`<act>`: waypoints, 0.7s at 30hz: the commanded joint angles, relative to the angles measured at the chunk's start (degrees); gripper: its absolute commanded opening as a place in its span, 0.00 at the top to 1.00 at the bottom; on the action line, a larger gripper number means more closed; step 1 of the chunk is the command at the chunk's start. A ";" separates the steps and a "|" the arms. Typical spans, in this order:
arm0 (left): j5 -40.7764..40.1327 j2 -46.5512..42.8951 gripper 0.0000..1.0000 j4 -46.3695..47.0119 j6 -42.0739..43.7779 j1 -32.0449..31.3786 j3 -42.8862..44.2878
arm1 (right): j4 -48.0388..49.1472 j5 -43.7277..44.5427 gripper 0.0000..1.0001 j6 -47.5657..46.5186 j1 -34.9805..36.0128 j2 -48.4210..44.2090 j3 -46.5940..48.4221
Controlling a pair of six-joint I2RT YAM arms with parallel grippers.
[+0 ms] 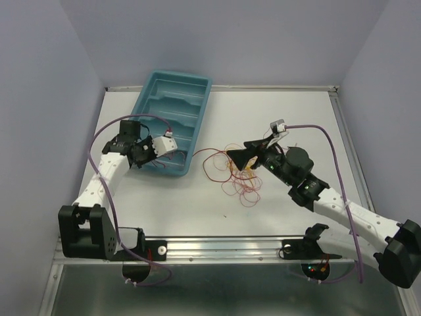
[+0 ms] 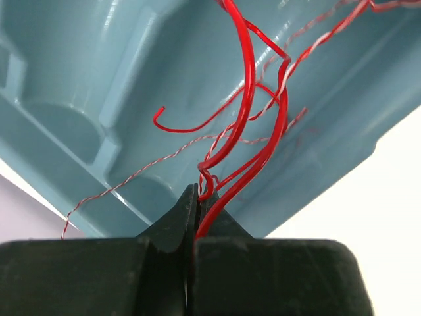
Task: Untangle the cables
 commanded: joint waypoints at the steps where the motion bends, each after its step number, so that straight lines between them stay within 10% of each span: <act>1: -2.02 5.99 1.00 -16.06 11.86 0.03 8.84 | 1.98 -0.53 0.00 -0.08 0.43 0.75 -0.26; 6: -8.78 23.47 1.00 -23.74 11.09 -1.46 19.40 | 1.98 -0.97 0.00 0.01 0.43 1.71 0.09; 15: -12.23 26.23 1.00 -15.58 8.36 -5.77 17.48 | 1.89 -1.05 0.00 -0.25 0.43 1.19 -0.09; 21: -11.18 24.39 0.67 -13.10 8.88 -6.21 16.86 | 1.89 -1.58 0.00 -0.16 0.51 1.10 0.09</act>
